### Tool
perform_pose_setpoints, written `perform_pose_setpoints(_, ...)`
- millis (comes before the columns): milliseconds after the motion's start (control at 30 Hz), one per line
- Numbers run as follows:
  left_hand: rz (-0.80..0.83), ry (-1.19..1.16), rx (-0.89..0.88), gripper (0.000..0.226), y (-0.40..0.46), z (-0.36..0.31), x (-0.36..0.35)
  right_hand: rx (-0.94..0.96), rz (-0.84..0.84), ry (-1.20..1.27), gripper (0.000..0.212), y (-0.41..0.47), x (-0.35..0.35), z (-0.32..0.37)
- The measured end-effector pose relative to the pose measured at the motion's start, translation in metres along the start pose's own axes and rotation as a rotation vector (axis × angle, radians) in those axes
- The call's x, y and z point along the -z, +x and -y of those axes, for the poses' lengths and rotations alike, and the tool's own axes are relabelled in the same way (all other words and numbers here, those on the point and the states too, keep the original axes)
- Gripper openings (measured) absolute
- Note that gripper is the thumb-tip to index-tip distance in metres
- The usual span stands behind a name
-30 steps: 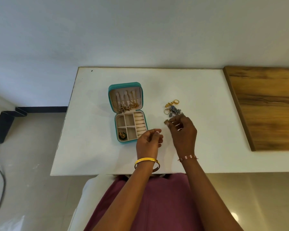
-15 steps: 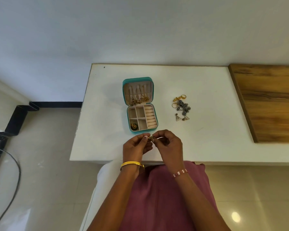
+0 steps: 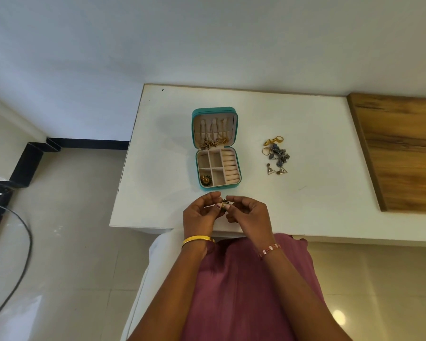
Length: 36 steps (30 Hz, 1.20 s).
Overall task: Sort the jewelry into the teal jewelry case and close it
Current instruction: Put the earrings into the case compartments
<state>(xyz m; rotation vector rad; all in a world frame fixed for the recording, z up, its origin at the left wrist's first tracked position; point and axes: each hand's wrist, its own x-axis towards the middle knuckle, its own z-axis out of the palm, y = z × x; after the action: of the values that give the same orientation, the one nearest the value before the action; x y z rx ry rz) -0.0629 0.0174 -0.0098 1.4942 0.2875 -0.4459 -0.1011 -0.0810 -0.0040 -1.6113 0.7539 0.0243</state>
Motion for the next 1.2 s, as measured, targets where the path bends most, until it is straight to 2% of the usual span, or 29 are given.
perform_pose_setpoints(100, -0.009, 0.072, -0.049, 0.033, 0.002, 0.001, 0.001, 0.009, 0.014, -0.046, 0.009, -0.002, 0.0, 0.002)
perform_pose_setpoints(233, -0.036, 0.104, -0.06, 0.032, 0.003, 0.001, 0.002, 0.008, 0.023, -0.044, 0.02, -0.002, -0.002, 0.002)
perform_pose_setpoints(367, -0.057, 0.019, -0.004, 0.029, 0.004, 0.003, 0.004, -0.004, 0.038, 0.029, 0.008, -0.003, -0.003, 0.002)
perform_pose_setpoints(467, -0.052, -0.06, 0.037, 0.027, 0.005, 0.004, 0.004, -0.02, 0.039, 0.082, 0.01, -0.001, -0.001, 0.0)
perform_pose_setpoints(600, -0.032, -0.032, 0.032, 0.028, 0.004, 0.003, 0.003, 0.017, 0.06, 0.043, 0.019, -0.002, -0.002, -0.001)
perform_pose_setpoints(800, -0.056, -0.026, 0.019, 0.025, 0.005, 0.002, 0.003, 0.086, 0.036, -0.024, 0.01, 0.0, -0.005, 0.0)
perform_pose_setpoints(1033, -0.295, -0.076, 0.016, 0.019, 0.011, -0.003, 0.006, 0.212, -0.111, -0.176, 0.01, 0.021, -0.018, 0.025)
perform_pose_setpoints(1200, -0.347, -0.043, 0.069, 0.021, 0.014, -0.002, 0.005, 0.264, -0.151, -0.349, 0.01, 0.044, -0.039, 0.037)
